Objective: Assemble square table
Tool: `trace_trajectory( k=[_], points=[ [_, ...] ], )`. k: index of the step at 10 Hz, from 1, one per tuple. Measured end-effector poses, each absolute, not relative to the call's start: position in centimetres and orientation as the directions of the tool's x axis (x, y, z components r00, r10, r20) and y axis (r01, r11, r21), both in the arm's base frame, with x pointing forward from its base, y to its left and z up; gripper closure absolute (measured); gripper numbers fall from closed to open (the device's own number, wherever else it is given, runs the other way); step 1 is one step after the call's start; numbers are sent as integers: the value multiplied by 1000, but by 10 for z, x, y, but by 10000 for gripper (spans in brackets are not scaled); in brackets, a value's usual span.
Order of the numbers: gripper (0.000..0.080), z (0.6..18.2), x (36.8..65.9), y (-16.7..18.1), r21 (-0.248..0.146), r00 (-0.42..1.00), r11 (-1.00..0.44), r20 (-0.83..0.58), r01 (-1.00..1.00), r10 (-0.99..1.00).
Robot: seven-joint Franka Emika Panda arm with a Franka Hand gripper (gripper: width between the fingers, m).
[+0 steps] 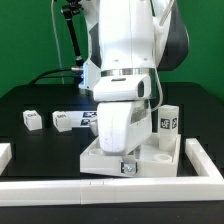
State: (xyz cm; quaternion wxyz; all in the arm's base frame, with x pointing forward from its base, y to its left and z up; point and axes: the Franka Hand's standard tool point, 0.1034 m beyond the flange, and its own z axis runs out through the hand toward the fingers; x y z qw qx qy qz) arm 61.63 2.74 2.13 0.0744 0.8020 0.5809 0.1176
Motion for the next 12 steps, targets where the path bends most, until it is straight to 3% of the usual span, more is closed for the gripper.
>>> trace_trajectory(
  k=[4,9,12],
  points=[
    [721,20,632,53,286,135,-161,109,945,985],
    [719,22,632,55,286,155,-182,115,941,981],
    [719,23,633,65,317,100,-133,118,939,988]
  ],
)
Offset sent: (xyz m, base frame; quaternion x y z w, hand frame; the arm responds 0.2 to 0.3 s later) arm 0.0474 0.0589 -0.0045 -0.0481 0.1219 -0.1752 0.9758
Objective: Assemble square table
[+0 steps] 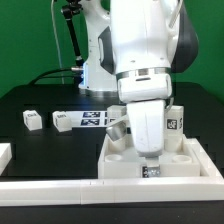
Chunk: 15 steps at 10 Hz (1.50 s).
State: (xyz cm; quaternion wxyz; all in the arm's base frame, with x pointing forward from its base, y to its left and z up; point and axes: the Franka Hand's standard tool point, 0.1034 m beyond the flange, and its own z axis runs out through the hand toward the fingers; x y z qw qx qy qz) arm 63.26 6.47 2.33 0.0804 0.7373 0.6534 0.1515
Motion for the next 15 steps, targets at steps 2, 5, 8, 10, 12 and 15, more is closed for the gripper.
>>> trace_trajectory(
  k=[2,5,8,10,12,15],
  points=[
    [718,24,633,67,312,93,-125,115,942,989],
    [717,24,633,66,312,97,-129,116,941,988],
    [466,21,622,67,289,97,-126,112,949,989],
    [266,19,611,68,265,95,-120,107,957,990],
    [186,18,607,69,257,94,-119,106,959,990],
    [152,18,606,69,257,94,-118,106,959,990]
  ],
)
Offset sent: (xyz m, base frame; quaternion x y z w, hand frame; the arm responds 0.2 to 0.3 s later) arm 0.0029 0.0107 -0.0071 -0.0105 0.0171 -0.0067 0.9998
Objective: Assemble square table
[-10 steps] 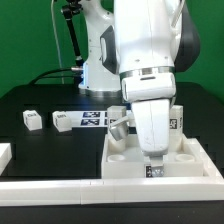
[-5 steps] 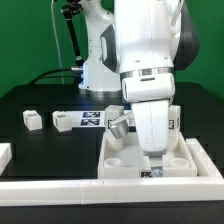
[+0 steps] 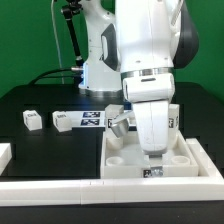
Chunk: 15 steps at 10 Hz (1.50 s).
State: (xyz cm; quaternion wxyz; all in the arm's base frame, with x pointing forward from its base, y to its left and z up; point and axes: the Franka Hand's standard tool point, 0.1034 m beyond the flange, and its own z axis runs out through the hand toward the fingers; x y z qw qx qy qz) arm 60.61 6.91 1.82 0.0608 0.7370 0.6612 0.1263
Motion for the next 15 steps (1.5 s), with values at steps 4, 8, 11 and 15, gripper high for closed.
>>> trace_trajectory(
  k=[4,8,11,15],
  points=[
    [151,32,608,61,250,103,-123,94,960,990],
    [151,110,594,13,260,199,-209,64,943,978],
    [151,117,584,-9,243,414,-429,109,870,903],
    [151,117,580,-11,207,614,-637,169,743,771]
  ],
)
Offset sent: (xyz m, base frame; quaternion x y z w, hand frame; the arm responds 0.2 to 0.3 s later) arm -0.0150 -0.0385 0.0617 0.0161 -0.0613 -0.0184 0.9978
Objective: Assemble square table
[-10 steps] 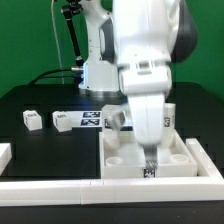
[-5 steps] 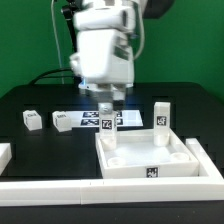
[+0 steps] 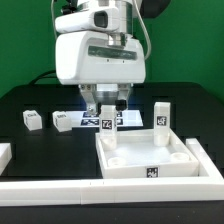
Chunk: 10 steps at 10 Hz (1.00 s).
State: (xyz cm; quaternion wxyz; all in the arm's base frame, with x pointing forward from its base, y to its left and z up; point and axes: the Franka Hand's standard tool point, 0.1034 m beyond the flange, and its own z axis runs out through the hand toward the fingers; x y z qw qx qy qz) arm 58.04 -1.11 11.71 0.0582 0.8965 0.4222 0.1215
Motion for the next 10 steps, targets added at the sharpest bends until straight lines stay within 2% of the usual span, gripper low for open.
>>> trace_trajectory(
  k=[3,5,6,10],
  points=[
    [151,121,531,-56,150,772,-792,175,592,611],
    [151,116,502,-92,108,866,-884,177,455,467],
    [151,105,490,-108,84,912,-928,175,362,372],
    [151,106,495,-98,35,969,-988,193,148,152]
  ],
)
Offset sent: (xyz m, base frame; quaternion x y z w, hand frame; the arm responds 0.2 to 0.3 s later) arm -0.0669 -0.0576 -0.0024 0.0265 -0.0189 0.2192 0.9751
